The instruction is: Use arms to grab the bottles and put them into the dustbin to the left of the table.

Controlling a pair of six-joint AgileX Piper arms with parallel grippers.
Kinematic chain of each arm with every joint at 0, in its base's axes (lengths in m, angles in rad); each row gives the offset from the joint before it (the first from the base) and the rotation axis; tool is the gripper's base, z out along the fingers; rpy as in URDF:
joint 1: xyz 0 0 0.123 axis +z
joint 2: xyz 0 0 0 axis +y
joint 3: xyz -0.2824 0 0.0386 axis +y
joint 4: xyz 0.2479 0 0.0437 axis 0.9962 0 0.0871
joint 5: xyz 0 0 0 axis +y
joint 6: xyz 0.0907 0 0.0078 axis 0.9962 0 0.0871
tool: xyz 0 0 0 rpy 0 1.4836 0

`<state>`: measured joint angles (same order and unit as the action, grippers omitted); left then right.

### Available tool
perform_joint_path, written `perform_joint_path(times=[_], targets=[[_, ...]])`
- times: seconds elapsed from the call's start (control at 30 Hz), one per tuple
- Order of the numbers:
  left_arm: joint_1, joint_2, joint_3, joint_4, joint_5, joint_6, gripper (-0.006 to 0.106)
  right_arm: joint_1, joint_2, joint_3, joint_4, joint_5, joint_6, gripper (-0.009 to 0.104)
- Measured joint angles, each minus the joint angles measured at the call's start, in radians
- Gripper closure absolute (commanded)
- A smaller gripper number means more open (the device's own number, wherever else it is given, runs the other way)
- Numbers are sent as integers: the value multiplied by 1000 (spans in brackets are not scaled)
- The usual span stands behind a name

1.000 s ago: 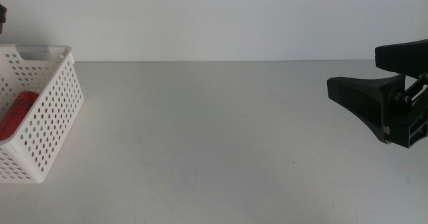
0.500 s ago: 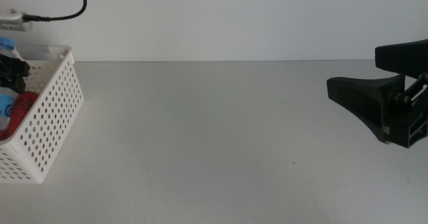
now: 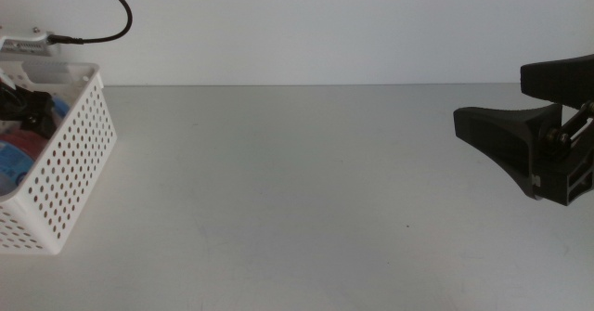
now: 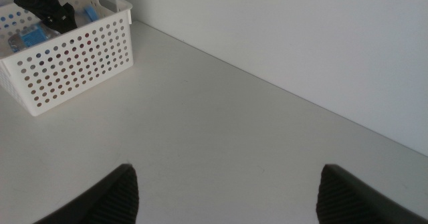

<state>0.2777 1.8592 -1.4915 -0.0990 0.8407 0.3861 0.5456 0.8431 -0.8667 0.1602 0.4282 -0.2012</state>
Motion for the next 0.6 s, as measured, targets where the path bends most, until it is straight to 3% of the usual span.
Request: perform_joint_path(times=[0.2, 0.37, 0.6], targets=[[-3, -67, -3, -11, 12, -37, 9, 0, 0, 0, 0, 1, 0, 27], [-11, -174, -4, -80, 58, -45, 12, 0, 0, 0, 0, 1, 0, 27], [-113, -303, -4, -124, 96, -45, 13, 0, 0, 0, 0, 1, 0, 27]])
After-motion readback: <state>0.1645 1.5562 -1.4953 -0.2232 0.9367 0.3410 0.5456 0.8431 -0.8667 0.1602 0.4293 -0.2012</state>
